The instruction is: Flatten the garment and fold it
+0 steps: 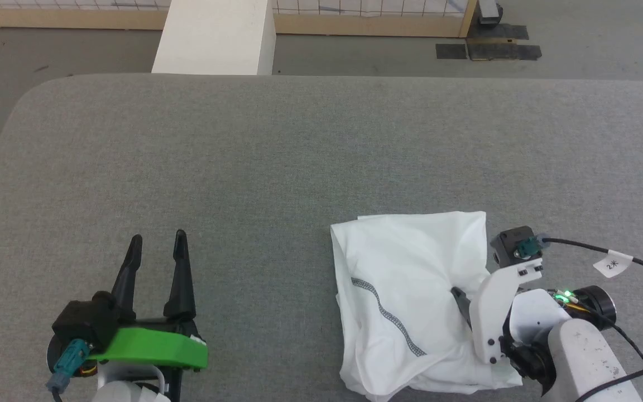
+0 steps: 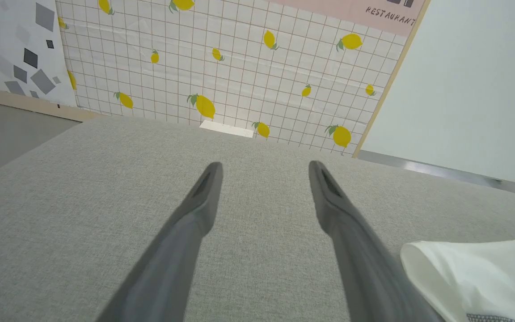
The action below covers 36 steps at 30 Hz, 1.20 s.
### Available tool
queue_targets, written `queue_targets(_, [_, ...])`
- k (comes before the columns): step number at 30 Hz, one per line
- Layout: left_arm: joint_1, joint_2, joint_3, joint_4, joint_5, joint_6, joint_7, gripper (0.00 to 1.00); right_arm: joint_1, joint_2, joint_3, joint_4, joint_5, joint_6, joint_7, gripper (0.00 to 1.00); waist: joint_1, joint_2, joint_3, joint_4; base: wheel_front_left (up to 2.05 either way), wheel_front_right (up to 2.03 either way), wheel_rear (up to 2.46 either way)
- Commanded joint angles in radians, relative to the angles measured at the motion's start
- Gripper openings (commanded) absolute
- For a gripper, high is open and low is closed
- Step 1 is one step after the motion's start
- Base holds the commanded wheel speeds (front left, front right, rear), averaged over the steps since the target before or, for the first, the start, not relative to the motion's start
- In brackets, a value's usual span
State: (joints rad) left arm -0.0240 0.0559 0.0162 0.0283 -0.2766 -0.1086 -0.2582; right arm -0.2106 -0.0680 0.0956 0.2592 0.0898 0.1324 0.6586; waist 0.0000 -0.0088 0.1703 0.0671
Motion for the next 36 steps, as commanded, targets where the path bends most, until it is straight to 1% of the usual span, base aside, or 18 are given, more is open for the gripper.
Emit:
queue_targets(1, [-0.017, -0.005, -0.003, 0.005, -0.006, 0.002, -0.004, 1.0, 0.022, 0.004, 0.012, 0.039, 0.005, -0.002, 0.04, 1.0, 0.0, 0.0086, 0.007, 0.005, 0.0, 0.0, 0.0])
queue_targets(3, [-0.022, -0.005, -0.006, 0.007, -0.008, 0.001, -0.004, 1.0, 0.024, 0.004, 0.017, 0.042, 0.013, -0.002, 0.068, 1.0, 0.0, 0.0086, 0.011, 0.008, 0.0, 0.0, 0.0])
queue_targets(4, [-0.024, -0.005, -0.007, 0.007, -0.009, 0.001, -0.004, 1.0, 0.024, 0.003, 0.016, 0.04, 0.015, -0.002, 0.075, 0.33, 0.0, 0.0086, 0.013, 0.01, 0.0, 0.0, 0.0])
queue_targets(5, [-0.026, -0.005, -0.009, 0.008, -0.01, 0.001, -0.004, 1.0, 0.023, 0.0, 0.016, 0.036, 0.017, -0.002, 0.08, 0.02, 0.0, 0.0086, 0.015, 0.012, 0.0, 0.0, 0.0])
queue_targets(6, [-0.028, -0.005, -0.011, 0.008, -0.011, 0.001, -0.004, 1.0, 0.022, -0.005, 0.018, 0.031, 0.02, -0.002, 0.081, 0.0, 0.0, 0.0086, 0.016, 0.013, 0.0, 0.0, 0.0])
queue_targets(11, [-0.034, -0.005, -0.017, 0.013, -0.02, 0.0, -0.004, 1.0, 0.017, -0.042, 0.02, 0.001, 0.046, -0.002, 0.065, 0.0, 0.0, 0.0086, 0.012, 0.016, 0.0, 0.0, 0.0])
queue_targets(14, [-0.032, -0.005, -0.021, 0.013, -0.023, 0.001, -0.004, 1.0, 0.016, -0.073, 0.044, -0.016, 0.074, -0.002, 0.049, 0.0, 0.0, 0.0086, 0.004, 0.008, 0.0, 0.0, 0.0])
queue_targets(16, [-0.027, -0.006, -0.02, 0.008, -0.025, 0.002, -0.004, 1.0, 0.017, -0.116, 0.081, -0.037, 0.106, -0.002, 0.036, 0.0, 0.0, 0.0086, -0.002, -0.009, 0.0, 0.0, 0.0])
queue_targets(20, [-0.022, -0.006, -0.014, -0.007, -0.027, 0.002, -0.004, 1.0, 0.018, -0.221, 0.147, -0.081, 0.165, -0.002, 0.027, 0.0, 0.0, 0.0086, 0.006, -0.065, 0.0, 0.0, 0.0])
queue_targets(24, [-0.033, -0.006, -0.015, -0.033, -0.026, 0.001, -0.004, 1.0, -0.003, -0.342, 0.186, -0.118, 0.215, -0.002, 0.019, 0.0, 0.0, 0.0086, 0.044, -0.137, 0.0, 0.0, 0.0])
queue_targets(27, [-0.055, -0.006, -0.017, -0.052, -0.019, 0.0, -0.004, 1.0, -0.036, -0.43, 0.198, -0.133, 0.246, -0.002, 0.008, 0.0, 0.0, 0.0086, 0.094, -0.19, 0.0, 0.0, 0.0])
queue_targets(28, [-0.063, -0.006, -0.02, -0.053, -0.016, -0.001, -0.004, 1.0, -0.045, -0.452, 0.198, -0.129, 0.253, -0.002, 0.003, 0.0, 0.0, 0.0086, 0.102, -0.197, 0.0, 0.0, 0.0])
queue_targets(31, [-0.097, 0.006, -0.02, -0.069, -0.006, -0.004, -0.004, 1.0, -0.099, -0.531, 0.188, -0.105, 0.27, -0.002, -0.02, 0.0, 0.0, 0.0086, 0.177, -0.244, 0.0, 0.0, 0.0])
queue_targets(34, [-0.135, 0.022, -0.024, -0.095, 0.009, -0.006, -0.004, 1.0, -0.165, -0.593, 0.171, -0.057, 0.273, -0.002, -0.062, 0.0, 0.0, 0.0086, 0.256, -0.269, 0.0, 0.0, 0.0])
queue_targets(36, [-0.157, 0.034, -0.025, -0.115, 0.017, -0.005, -0.001, 1.0, -0.208, -0.621, 0.153, -0.021, 0.266, -0.002, -0.087, 0.0, 0.0, 0.0086, 0.303, -0.278, 0.0, 0.0, 0.0])
